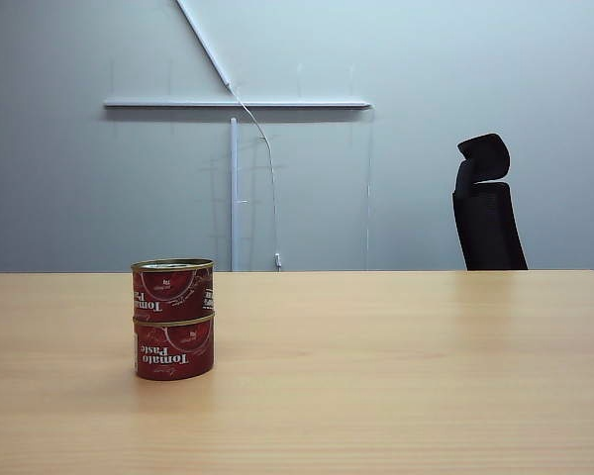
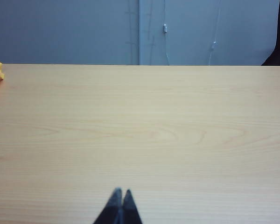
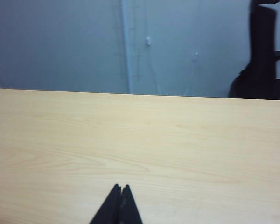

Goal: Stack a can of tomatoes on the right onto the can of tomatoes on the left.

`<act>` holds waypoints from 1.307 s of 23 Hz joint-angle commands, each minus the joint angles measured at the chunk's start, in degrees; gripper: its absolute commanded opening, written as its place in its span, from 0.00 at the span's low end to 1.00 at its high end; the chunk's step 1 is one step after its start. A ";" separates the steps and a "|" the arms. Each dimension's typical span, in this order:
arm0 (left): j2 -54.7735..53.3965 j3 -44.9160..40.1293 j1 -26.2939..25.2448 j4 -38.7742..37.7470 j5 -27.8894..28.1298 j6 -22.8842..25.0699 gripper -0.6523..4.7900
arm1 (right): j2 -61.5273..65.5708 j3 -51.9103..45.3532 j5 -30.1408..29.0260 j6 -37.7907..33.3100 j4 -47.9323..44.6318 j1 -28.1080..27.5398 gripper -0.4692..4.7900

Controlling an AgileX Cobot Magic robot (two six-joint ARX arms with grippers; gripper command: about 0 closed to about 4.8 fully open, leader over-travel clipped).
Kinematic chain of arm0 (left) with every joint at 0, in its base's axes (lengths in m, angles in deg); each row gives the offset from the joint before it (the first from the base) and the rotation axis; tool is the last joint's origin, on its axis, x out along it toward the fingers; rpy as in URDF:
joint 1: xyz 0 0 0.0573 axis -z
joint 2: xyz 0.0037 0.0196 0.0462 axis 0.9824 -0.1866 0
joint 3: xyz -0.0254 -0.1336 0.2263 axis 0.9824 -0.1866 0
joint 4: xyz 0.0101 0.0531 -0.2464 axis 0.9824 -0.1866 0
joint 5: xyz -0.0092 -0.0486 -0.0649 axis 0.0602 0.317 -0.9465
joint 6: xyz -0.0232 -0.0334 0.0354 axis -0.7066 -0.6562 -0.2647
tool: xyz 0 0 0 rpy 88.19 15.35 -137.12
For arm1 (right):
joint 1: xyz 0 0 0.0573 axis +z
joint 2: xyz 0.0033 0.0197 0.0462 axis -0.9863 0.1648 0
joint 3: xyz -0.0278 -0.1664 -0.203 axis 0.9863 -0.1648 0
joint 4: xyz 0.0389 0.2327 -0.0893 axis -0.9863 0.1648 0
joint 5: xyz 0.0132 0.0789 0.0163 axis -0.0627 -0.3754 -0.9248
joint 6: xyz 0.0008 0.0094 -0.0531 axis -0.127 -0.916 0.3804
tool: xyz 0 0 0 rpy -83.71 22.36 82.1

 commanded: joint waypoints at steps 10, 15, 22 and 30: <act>-0.09 0.13 0.13 0.70 0.22 0.42 0.12 | 0.11 -8.92 2.47 0.17 -9.16 0.04 0.08; -0.09 0.13 0.13 0.72 0.22 0.42 0.12 | 0.11 -8.92 2.49 0.20 -5.44 0.07 0.08; -0.09 0.13 0.13 0.74 0.22 0.42 0.12 | 0.11 -8.90 2.49 0.20 -3.91 0.07 0.08; -0.09 0.13 0.13 0.72 0.22 0.42 0.12 | -4.22 -9.33 5.20 0.42 -3.93 -4.35 0.08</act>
